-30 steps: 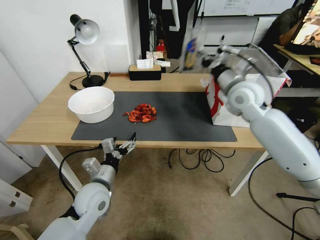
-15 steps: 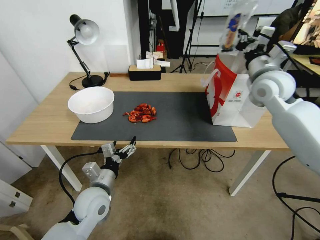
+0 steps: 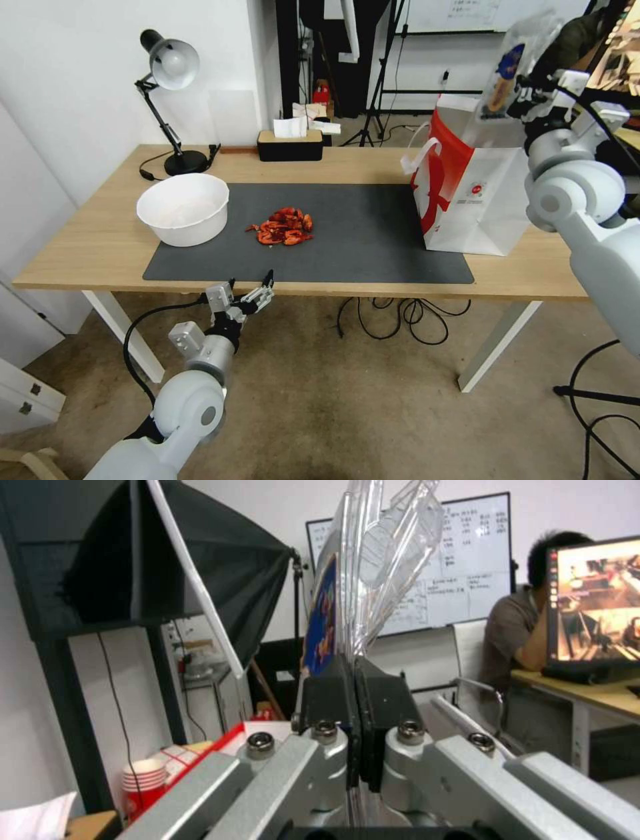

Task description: Close the disposable takeout box, then place it into the delivery bag.

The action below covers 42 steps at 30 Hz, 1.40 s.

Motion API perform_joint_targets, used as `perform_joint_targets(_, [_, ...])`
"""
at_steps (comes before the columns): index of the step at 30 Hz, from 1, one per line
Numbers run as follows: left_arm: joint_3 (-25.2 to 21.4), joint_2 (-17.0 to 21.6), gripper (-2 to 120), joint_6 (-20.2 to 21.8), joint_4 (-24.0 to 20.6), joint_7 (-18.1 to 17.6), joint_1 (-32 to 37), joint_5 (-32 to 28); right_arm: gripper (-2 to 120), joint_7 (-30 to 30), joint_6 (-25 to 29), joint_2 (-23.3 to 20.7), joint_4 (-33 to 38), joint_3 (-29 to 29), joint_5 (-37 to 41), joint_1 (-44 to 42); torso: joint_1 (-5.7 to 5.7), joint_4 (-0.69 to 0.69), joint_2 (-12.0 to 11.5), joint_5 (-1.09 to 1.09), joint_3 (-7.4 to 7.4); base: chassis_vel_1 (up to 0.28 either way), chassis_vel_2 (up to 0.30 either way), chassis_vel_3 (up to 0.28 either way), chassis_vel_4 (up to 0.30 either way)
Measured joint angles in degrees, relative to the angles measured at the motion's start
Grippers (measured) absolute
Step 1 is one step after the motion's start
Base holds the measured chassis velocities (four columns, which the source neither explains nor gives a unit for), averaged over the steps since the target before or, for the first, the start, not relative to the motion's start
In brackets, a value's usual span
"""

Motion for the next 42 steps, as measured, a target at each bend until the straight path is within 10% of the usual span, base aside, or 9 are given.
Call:
perform_joint_targets(9, [0.3,-0.4,100,0.0,0.4,-0.1,-0.1,0.0,10,1.1,-1.0,-0.1,0.9,1.4,0.6,-2.9,0.0,0.0,0.0,0.0,0.0,0.0,0.0,0.0,0.0])
perform_joint_targets(32, [1.8,0.4,100,0.8,-0.1,-0.7,-1.8,-0.6,97,-0.8,-1.3,-3.6,6.3,8.0,3.8,-11.3,0.02,-0.05,0.0,-0.02,0.02,0.0,0.0,0.0,0.0])
perform_joint_targets(42, [-0.1,1.4,100,0.2,-1.2,-0.5,-1.2,0.1,100,-10.0,3.8,-5.4,14.3,10.6,8.4,-15.6,0.03,0.0,0.0,-0.04,0.02,0.0,0.0,0.0,0.0])
